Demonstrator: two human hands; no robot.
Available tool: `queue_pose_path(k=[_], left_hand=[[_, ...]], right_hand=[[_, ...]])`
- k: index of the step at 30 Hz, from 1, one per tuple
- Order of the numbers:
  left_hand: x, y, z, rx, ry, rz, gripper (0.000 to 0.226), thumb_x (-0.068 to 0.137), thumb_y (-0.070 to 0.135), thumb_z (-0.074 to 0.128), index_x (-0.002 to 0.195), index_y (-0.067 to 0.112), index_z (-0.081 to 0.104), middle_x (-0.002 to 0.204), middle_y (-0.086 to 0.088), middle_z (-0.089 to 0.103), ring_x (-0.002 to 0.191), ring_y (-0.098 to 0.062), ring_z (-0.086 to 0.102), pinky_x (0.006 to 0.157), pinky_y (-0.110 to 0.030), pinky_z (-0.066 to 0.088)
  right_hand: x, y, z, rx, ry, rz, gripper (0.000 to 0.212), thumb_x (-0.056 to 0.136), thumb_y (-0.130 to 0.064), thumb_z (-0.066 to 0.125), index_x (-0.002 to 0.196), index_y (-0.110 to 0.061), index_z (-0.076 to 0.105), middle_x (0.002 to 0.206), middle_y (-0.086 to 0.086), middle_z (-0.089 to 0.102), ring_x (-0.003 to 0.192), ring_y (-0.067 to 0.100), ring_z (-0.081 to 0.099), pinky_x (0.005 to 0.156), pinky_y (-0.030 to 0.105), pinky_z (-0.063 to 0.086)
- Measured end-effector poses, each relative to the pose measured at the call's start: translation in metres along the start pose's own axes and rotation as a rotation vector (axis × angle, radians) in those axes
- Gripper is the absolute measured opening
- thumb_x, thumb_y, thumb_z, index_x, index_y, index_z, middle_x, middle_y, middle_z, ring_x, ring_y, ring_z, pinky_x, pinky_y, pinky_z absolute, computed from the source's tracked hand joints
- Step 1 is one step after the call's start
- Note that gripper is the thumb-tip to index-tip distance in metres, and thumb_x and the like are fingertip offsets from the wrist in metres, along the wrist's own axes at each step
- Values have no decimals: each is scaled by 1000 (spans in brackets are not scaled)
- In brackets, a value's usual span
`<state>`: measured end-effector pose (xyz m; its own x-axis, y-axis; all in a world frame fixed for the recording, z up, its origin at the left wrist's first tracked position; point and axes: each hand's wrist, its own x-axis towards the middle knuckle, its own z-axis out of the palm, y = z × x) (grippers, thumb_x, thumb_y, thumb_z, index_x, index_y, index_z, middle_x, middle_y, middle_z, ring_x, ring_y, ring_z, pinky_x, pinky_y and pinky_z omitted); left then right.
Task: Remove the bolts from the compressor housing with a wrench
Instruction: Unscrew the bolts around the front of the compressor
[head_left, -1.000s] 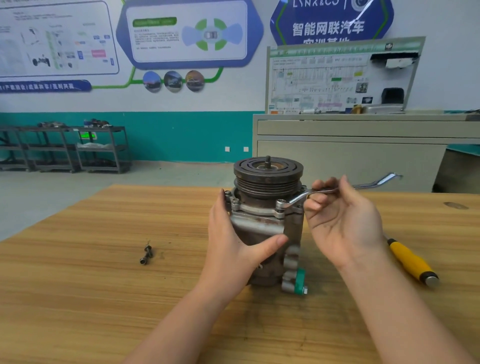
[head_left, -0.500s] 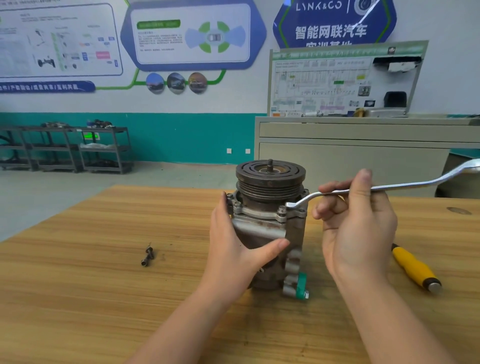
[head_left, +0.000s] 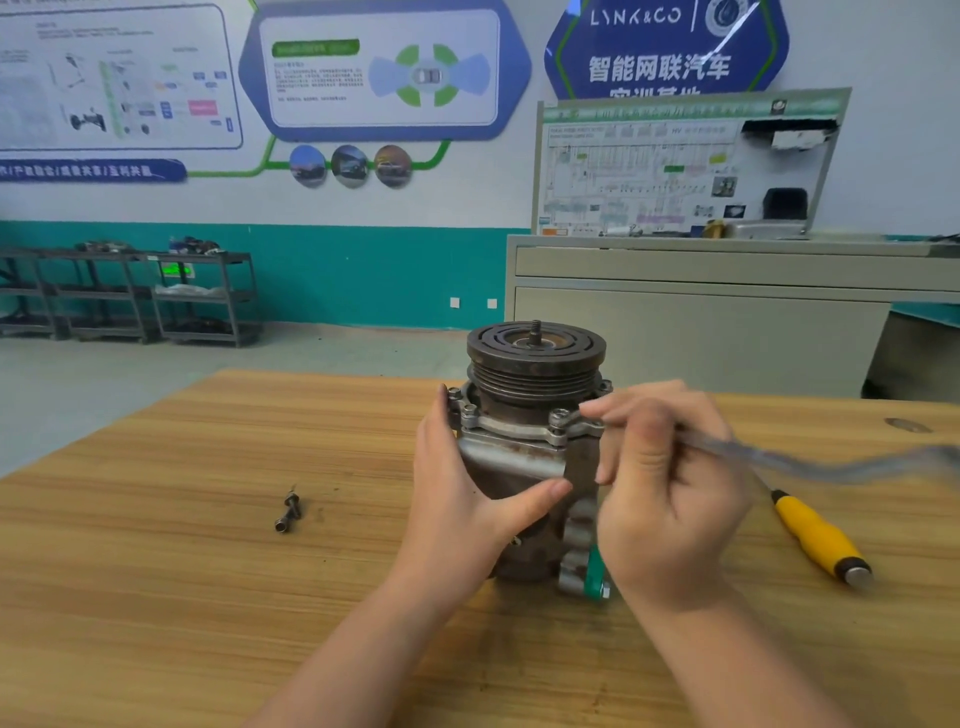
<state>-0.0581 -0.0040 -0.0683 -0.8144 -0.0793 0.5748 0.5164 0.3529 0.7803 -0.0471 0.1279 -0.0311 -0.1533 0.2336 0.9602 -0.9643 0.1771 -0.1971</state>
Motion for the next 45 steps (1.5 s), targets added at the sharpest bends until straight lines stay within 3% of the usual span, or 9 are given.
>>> queue_pose_path(k=[3, 7, 9, 13, 16, 23, 30, 35, 45], left_hand=[[0, 0, 0, -11, -5, -2, 131, 45, 76, 70, 148, 39, -1, 130, 40, 18, 118, 30, 16, 91, 7, 14], [-2, 1, 0, -18, -14, -16, 132, 47, 72, 72, 150, 36, 0, 131, 37, 18, 125, 19, 15, 92, 3, 15], [-2, 2, 0, -17, -16, -16, 131, 47, 70, 73, 151, 34, 2, 132, 34, 21, 127, 16, 17, 97, -1, 16], [-2, 5, -1, -5, -27, -25, 132, 47, 71, 73, 152, 32, 3, 139, 27, 22, 127, 14, 19, 98, -5, 17], [-1, 5, -2, -35, -26, -42, 131, 47, 72, 71, 153, 33, 5, 139, 28, 23, 124, 19, 23, 92, 0, 18], [-1, 5, -2, -67, -17, -40, 126, 51, 74, 73, 150, 41, 4, 128, 47, 18, 118, 33, 16, 94, -2, 19], [-2, 8, -4, -245, 49, -131, 99, 66, 66, 68, 148, 43, 20, 147, 20, 34, 132, 2, 36, 111, -35, 36], [-1, 9, -6, -367, 164, -122, 59, 85, 42, 59, 140, 38, 38, 126, 20, 52, 105, 19, 50, 78, 1, 41], [6, 12, -14, -452, 332, -142, 19, 99, 18, 48, 107, 26, 63, 95, 12, 72, 93, -4, 67, 73, -24, 48]], right_hand=[[9, 5, 1, 249, 260, 390, 38, 101, -28, 34, 73, -15, 56, 66, 5, 63, 40, 17, 44, 45, 22, 36], [31, 19, -10, 623, 356, 998, 38, 103, -27, 35, 74, -13, 55, 58, 6, 62, 40, 13, 49, 41, 18, 40], [32, 23, -14, 802, 487, 1099, 34, 103, -26, 38, 77, -9, 54, 60, 7, 62, 43, 10, 52, 42, 17, 43], [33, 23, -24, 849, 665, 1044, 33, 101, -28, 44, 78, -7, 54, 62, 6, 63, 46, 8, 54, 44, 17, 45], [32, 20, -21, 508, 535, 914, 28, 102, -29, 42, 84, -13, 55, 61, 3, 62, 44, 10, 49, 43, 19, 41], [16, -2, -14, -289, 142, 148, 14, 98, -23, 44, 89, -26, 54, 80, -10, 52, 72, -2, 50, 68, 11, 40], [-7, -4, 6, -523, -76, 310, 31, 71, -39, 79, 79, -12, 65, 86, -1, 50, 80, 8, 49, 72, 5, 35], [-10, 4, 3, -504, -98, 361, 20, 76, -28, 80, 83, -13, 69, 84, -8, 50, 82, 0, 52, 70, 2, 36], [-9, 13, -2, -447, -124, 332, 20, 75, -33, 76, 80, -18, 62, 79, -14, 48, 78, -1, 49, 67, 4, 36]])
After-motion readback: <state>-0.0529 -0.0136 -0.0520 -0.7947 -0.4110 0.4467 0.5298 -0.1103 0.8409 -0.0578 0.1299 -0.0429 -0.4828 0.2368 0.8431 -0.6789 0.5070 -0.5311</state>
